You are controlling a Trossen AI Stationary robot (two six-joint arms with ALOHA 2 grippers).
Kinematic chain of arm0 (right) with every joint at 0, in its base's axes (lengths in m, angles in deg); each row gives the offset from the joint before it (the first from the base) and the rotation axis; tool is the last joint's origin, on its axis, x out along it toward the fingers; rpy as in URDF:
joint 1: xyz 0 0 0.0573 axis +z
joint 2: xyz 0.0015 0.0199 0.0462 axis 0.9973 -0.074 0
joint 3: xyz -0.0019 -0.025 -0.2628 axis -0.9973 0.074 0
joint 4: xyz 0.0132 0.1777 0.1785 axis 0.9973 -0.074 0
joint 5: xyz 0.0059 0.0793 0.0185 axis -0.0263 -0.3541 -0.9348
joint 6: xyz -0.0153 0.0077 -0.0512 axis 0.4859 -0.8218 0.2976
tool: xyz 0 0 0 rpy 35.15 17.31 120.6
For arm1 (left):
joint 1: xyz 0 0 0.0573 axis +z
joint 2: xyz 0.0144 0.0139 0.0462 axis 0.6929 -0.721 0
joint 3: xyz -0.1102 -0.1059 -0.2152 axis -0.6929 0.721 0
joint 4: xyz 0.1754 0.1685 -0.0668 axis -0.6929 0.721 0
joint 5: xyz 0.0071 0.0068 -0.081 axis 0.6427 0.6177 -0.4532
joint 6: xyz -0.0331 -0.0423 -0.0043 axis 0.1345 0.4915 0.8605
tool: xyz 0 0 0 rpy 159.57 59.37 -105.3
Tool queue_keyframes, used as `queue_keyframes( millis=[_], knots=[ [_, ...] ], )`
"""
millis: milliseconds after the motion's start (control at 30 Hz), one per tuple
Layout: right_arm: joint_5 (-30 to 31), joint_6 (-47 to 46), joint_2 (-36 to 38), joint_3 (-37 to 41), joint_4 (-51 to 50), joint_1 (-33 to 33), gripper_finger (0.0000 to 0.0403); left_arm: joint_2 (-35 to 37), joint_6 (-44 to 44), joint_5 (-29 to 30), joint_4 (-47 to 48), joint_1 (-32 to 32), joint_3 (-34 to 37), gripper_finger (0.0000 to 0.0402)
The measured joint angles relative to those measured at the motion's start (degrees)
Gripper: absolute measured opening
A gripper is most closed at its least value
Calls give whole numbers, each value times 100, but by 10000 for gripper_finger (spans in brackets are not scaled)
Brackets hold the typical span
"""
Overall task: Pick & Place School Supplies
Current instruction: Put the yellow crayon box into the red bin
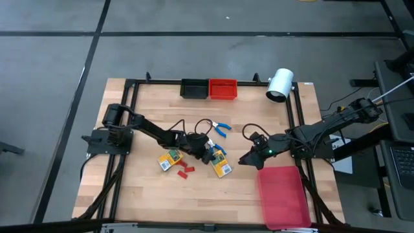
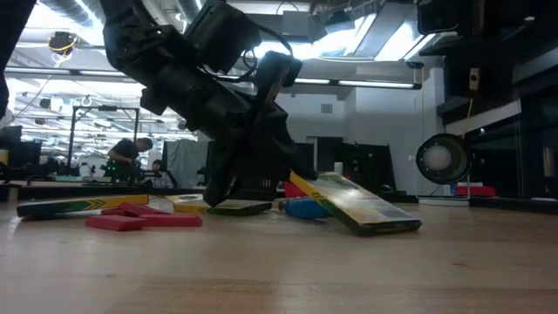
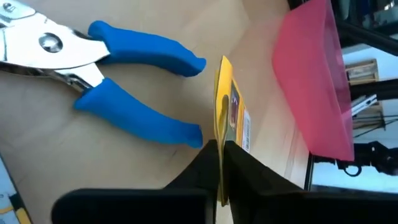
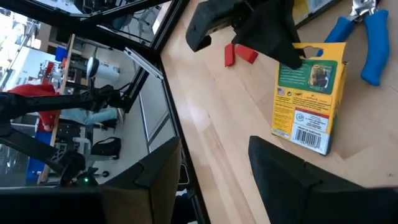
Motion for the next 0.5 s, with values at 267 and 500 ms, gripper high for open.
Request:
queue_keyframes(
  millis=[267, 500],
  knots=[
    [401, 83, 0, 0, 725, 1, 194, 849, -499, -143, 11, 72, 15, 4],
    [752, 311, 0, -2, 1070, 67, 194, 2168, -1123, 1090, 547, 292, 2, 2]
  ],
)
